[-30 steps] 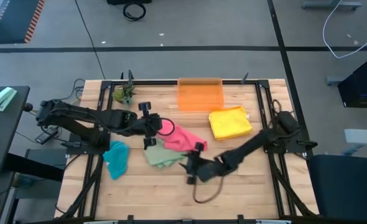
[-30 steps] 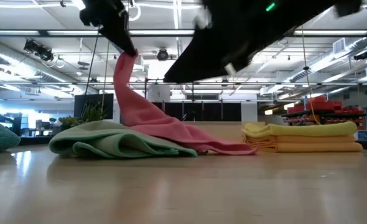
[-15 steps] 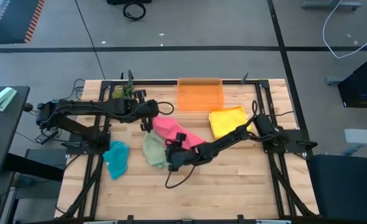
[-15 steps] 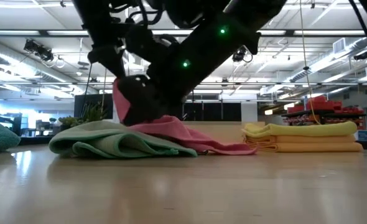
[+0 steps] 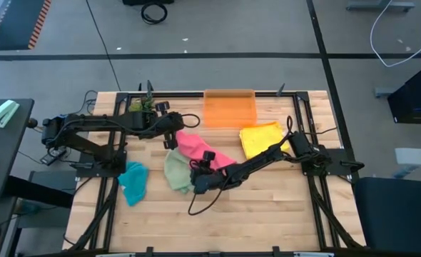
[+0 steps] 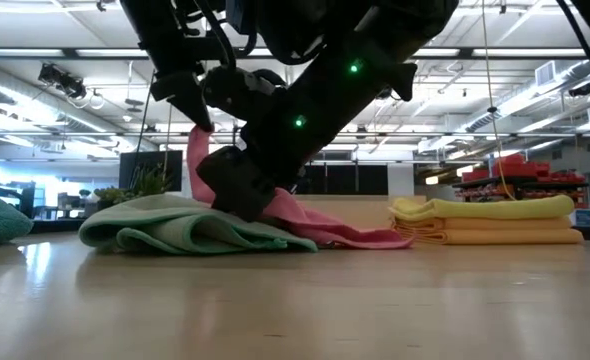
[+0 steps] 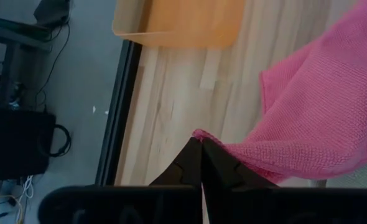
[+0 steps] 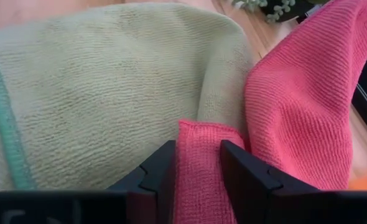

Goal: Fold microfiber towels
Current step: Fold the pink microfiber cloth

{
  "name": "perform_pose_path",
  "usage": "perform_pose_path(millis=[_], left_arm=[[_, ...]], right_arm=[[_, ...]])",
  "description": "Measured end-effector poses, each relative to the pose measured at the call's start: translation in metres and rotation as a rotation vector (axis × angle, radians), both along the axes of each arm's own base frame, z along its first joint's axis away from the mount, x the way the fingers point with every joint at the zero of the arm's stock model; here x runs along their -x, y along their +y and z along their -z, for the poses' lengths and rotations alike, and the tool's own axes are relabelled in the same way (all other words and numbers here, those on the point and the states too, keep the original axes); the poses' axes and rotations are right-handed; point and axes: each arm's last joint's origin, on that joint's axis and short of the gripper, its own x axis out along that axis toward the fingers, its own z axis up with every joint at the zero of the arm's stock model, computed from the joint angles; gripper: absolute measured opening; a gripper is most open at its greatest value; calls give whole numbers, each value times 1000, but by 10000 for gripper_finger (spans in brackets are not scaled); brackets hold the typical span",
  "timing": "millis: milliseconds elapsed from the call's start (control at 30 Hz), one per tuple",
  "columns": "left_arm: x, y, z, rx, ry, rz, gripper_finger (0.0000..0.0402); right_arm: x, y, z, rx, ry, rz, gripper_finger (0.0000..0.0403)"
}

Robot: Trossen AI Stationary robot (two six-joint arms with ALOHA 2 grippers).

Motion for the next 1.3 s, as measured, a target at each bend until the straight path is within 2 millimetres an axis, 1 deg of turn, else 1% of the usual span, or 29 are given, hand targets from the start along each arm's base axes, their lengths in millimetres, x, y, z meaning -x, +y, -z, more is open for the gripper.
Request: perform_pose_path(millis=[100, 267, 333, 433, 567, 667, 733, 833, 900, 1067, 1200, 1300], left_arm=[[0, 0, 0, 1, 5, 0, 7], [0, 0, 0, 1, 5, -1, 4], [0, 0, 0, 1, 5, -1, 6], [0, 0, 0, 1, 5, -1, 6], [0, 0, 0, 0, -6, -2, 5], [-1, -3, -2, 7, -32, -2, 5], [-2, -6, -6, 24, -77, 22, 4], [-7, -16, -18, 67, -206, 98, 5], [-11, -25, -29, 109, -335, 181, 4], [-20, -48, -60, 199, -641, 402, 5], [-22, -62, -71, 220, -750, 483, 4], [-23, -66, -70, 231, -750, 496, 5]], right_arm=[[0, 0, 0, -1, 0, 2, 95], [0, 2, -1, -1, -1, -3, 22], [1, 3, -4, 5, 0, -11, 9], [5, 7, -19, 7, -21, -13, 7], [19, 11, -56, -6, -20, -13, 5], [44, 17, -87, -37, 24, 8, 4], [66, 22, -110, -59, 63, 21, 4], [103, 29, -140, -84, 113, 40, 3], [126, 31, -158, -92, 134, 50, 3], [189, 34, -206, -50, 74, 68, 2], [231, 34, -239, -62, -17, 0, 2], [255, 30, -256, -72, -73, -40, 2]])
